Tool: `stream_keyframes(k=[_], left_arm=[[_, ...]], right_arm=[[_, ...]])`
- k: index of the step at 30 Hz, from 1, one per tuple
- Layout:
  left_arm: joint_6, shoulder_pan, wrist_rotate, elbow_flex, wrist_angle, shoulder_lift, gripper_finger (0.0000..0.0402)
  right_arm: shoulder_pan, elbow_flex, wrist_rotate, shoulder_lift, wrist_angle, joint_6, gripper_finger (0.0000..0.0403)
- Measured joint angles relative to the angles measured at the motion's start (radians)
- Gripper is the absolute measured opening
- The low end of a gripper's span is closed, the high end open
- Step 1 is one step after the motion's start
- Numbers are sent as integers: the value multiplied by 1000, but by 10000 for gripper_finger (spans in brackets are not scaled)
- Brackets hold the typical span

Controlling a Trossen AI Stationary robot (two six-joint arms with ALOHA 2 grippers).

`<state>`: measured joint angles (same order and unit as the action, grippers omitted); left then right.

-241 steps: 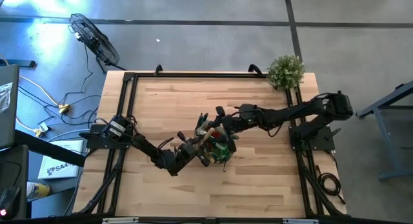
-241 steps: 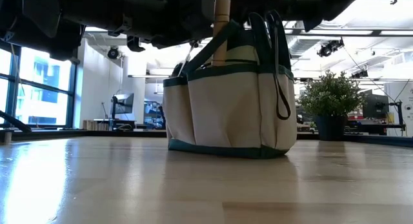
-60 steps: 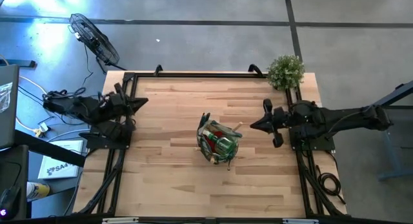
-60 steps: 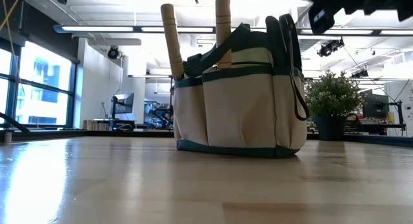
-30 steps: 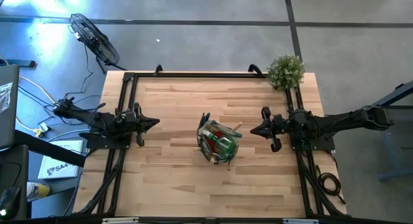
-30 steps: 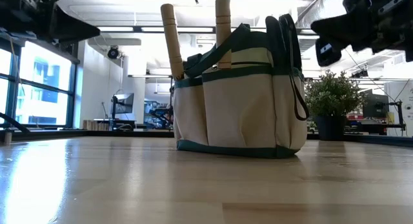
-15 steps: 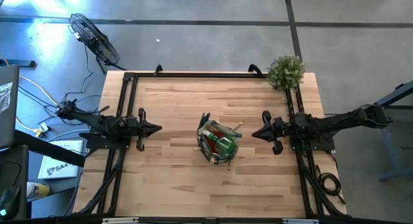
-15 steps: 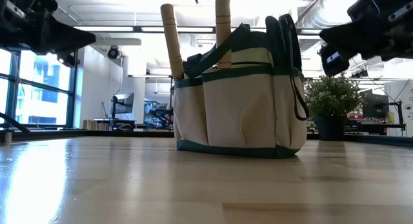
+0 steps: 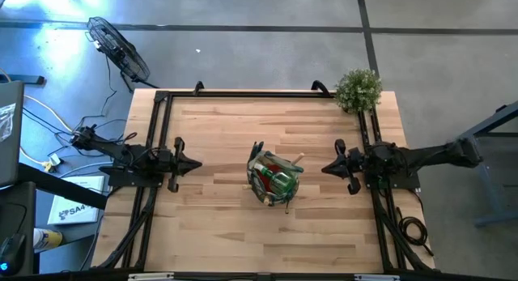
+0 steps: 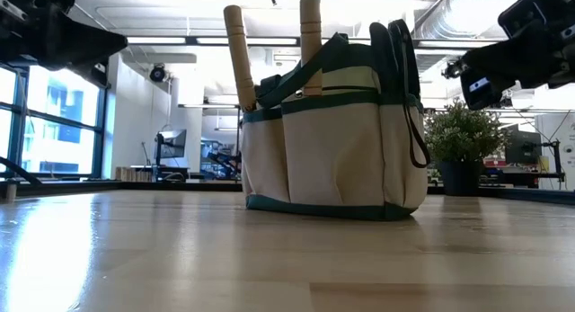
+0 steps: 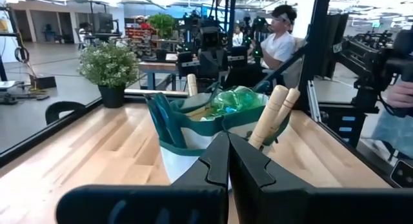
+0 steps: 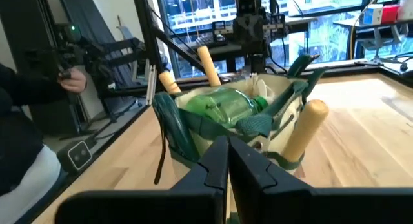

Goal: Pick & Place Garden tools in Gardening bag
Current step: Return to Home Position

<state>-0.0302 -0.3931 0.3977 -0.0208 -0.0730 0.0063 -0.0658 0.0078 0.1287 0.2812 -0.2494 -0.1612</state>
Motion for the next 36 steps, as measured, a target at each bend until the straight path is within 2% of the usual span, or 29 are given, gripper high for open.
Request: stream_keyframes(k=[5, 8, 11, 16, 21, 28, 36], left_arm=[[19, 0, 1, 1, 2, 0, 0], [26, 0, 0, 1, 2, 0, 0], [28, 0, 0, 2, 2, 0, 0], [46, 0, 1, 2, 7, 0, 0], [34, 0, 45, 2, 22, 0, 0], [36, 0, -119, 3, 36, 0, 0], [73, 0, -157, 3, 40, 0, 0]], right_arm=[[0, 0, -5, -126, 115, 7, 5], [0, 9, -64, -202, 231, 7, 5], [0, 21, -87, -274, 275, 8, 5], [0, 37, -55, -274, 310, 8, 5], [0, 40, -96, -274, 333, 1, 5], [0, 40, -101, -274, 338, 12, 5], [0, 40, -104, -274, 330, 57, 5]])
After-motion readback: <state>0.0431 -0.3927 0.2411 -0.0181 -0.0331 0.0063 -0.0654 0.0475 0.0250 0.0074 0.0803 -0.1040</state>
